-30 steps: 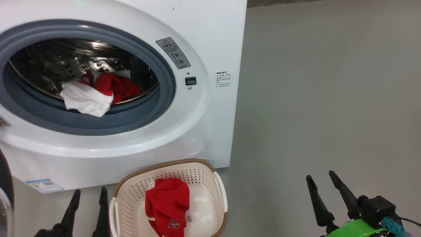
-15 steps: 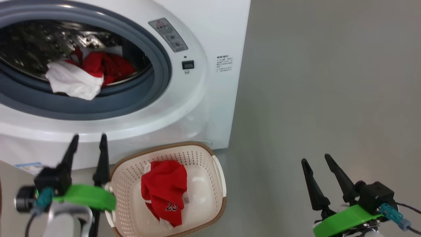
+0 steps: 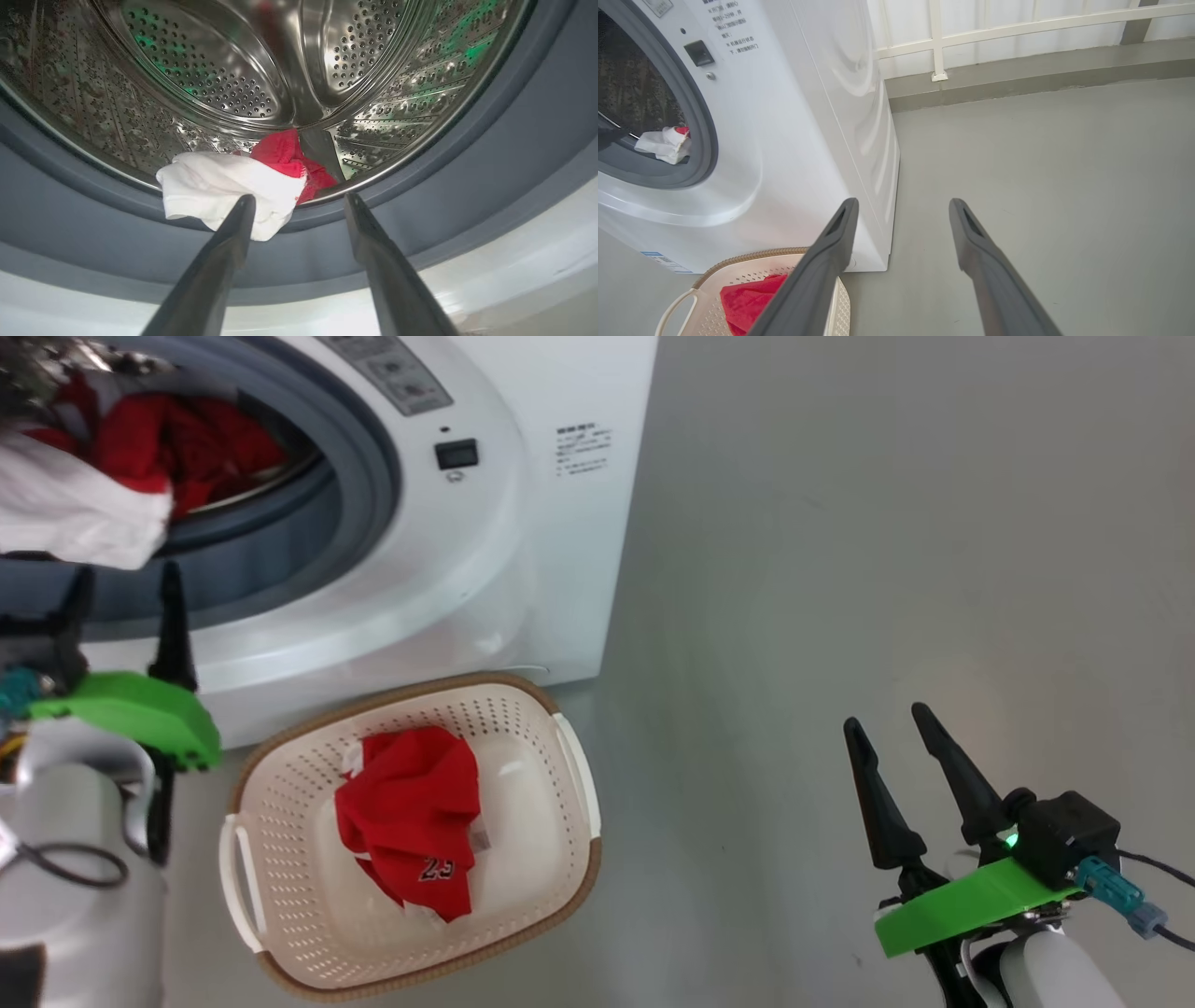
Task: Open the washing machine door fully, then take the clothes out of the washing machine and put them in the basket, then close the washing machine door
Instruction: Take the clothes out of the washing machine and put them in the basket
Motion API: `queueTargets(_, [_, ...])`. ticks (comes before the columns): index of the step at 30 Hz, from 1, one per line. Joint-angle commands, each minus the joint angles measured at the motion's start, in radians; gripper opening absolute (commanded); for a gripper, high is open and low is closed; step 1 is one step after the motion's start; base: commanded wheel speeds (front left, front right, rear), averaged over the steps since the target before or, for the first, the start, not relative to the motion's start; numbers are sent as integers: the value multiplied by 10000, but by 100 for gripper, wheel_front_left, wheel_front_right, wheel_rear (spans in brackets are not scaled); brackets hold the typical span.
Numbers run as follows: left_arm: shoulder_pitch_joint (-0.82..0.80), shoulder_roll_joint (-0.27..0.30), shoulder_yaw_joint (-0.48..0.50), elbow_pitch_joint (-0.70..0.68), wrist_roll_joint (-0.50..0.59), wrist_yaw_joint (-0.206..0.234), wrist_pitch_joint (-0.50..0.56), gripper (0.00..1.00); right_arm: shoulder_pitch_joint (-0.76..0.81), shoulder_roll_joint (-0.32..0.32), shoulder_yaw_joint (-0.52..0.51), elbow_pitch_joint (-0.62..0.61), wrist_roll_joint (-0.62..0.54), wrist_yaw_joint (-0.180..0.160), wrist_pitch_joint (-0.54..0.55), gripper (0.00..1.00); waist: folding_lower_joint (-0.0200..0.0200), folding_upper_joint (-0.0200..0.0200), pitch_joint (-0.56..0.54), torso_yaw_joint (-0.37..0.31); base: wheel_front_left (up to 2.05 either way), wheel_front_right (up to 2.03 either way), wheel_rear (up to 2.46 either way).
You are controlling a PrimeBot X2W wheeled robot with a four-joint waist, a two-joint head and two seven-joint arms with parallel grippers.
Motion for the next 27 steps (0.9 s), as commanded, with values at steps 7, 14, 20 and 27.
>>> queueTargets(7, [-1902,1005,169,1601,195,297,-49,100,-483,38,273,-362,12,63,-65,100,0,-1,956,-575,0,0,0])
queueTargets(14, [-3020,1575,-198,2861,551,522,-49,100,-742,55,453,-404,24,63,-65,100,0,-1,1365,-864,0,0,0])
queueTargets(20, [-3697,2080,-303,3740,593,716,-49,100,-843,58,634,-480,169,63,-65,100,0,-1,1643,-1148,0,0,0])
queueTargets(27, [-4038,2354,-458,4241,646,851,-28,100,-887,59,663,-517,196,63,-65,100,0,-1,1795,-1280,0,0,0])
